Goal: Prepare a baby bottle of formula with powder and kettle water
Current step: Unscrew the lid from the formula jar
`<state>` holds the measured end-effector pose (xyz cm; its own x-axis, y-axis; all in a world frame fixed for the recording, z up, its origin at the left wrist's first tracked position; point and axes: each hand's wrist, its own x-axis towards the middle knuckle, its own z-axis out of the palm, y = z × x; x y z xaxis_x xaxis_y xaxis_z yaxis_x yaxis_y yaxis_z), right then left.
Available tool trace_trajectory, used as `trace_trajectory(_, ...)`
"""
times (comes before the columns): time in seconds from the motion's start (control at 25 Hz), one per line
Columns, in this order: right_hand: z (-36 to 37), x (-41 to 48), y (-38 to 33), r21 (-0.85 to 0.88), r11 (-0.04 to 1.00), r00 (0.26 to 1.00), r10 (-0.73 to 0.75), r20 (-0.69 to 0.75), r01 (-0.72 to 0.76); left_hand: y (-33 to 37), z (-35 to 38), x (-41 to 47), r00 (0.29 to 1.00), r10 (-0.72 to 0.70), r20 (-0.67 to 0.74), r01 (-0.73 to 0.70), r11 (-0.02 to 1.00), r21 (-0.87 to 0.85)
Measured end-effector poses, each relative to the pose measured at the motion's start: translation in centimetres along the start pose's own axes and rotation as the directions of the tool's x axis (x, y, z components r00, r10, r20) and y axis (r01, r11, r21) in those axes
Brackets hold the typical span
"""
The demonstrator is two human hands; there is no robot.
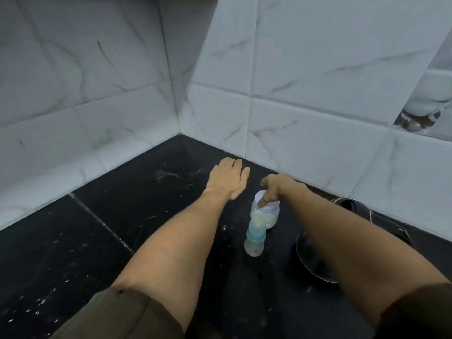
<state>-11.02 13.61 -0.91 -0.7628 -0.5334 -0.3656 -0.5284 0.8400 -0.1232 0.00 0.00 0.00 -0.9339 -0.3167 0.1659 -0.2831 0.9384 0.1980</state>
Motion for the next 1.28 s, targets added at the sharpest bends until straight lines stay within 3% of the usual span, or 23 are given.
trace_trajectory(0.16,1.0,0.1,-0.3,-0.014,1.0,0.998,0.025,0.059,-0.024,-1.2,0.7,0.1,1.0,-0.014,0.021,0.014,1.0,0.0)
trace_trajectory(0.32,0.7,0.4,-0.8,-0.056,0.998,0.999,0.019,0.03,-0.017,-2.5,0.9,-0.3,0.998,-0.028,0.049,0.027,1.0,0.013)
trace_trajectory(0.64,-3.2,-1.7,-8.6,-0.045,0.984,0.981,-0.178,-0.078,0.175,-7.7,-2.4,-3.8,1.0,-0.03,0.003,0.03,1.0,-0.001)
trace_trajectory(0.84,-2.0,-4.6,-14.3,-0.005,0.96,0.957,-0.28,-0.073,0.28,-11.8,-3.2,-9.4,0.98,-0.181,0.088,0.189,0.978,-0.088)
trace_trajectory(1.08,2.3,-7.7,-17.5,-0.016,0.931,0.931,-0.365,0.006,0.365,-13.8,0.6,-15.7,0.93,-0.221,0.295,0.295,0.926,-0.235)
trace_trajectory(1.28,5.5,-9.4,-17.9,-0.039,0.926,0.926,-0.376,0.012,0.376,-12.8,2.8,-18.9,0.934,-0.229,0.276,0.337,0.821,-0.46)
